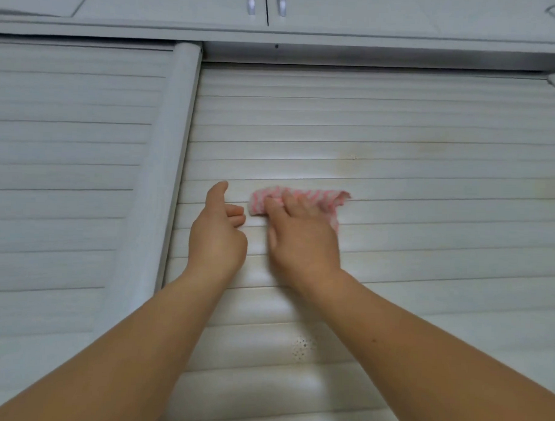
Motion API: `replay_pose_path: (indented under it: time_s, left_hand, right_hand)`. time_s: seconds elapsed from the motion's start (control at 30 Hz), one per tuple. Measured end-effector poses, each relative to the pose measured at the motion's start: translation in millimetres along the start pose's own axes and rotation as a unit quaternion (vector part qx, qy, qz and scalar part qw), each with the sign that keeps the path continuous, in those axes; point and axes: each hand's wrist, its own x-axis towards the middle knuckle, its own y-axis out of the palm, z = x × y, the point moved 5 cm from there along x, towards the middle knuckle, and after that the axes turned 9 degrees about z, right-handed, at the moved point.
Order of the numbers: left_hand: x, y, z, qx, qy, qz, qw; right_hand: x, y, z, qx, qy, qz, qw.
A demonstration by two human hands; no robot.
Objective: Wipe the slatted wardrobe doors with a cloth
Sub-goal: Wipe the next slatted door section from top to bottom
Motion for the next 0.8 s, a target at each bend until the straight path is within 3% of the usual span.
replay_pose_path:
  time_s: [0.13, 0.2, 0.37, 0.47, 0.67, 0.8]
  left_hand:
    - [-3.5, -2.3, 4.3, 0.026, 0.013, -0.022, 0.999]
    - [-4.2, -3.7, 6.1, 0.049, 0.016, -0.022, 0.998]
    - [-3.8, -8.0, 9.8, 0.060, 0.004, 0.002, 0.998]
    - [-2.1, -14.2, 11.4, 0.055, -0.001, 0.004, 0.998]
    - [-1.9, -26.5, 14.5, 0.031, -0.021, -0.010, 0.999]
    - [-4.8, -32.5, 14.9, -0.041, -0.027, -0.040, 0.998]
  right_hand:
    - [3.5, 6.1, 9.2, 0.000, -0.073, 0.004, 0.997]
    - [1.9, 0.9, -13.7, -0.036, -0.059, 0.002, 0.998]
    - [-10.8, -15.5, -86.2, -0.065, 0.088, 0.034, 0.993]
    - [-12.2, -14.6, -80.2, -0.023, 0.138, 0.012, 0.990]
    - [4.9, 7.7, -9.3, 0.039, 0.059, -0.031, 0.997]
    - [7.1, 23.2, 34.0, 0.095, -0.026, 0.032, 0.995]
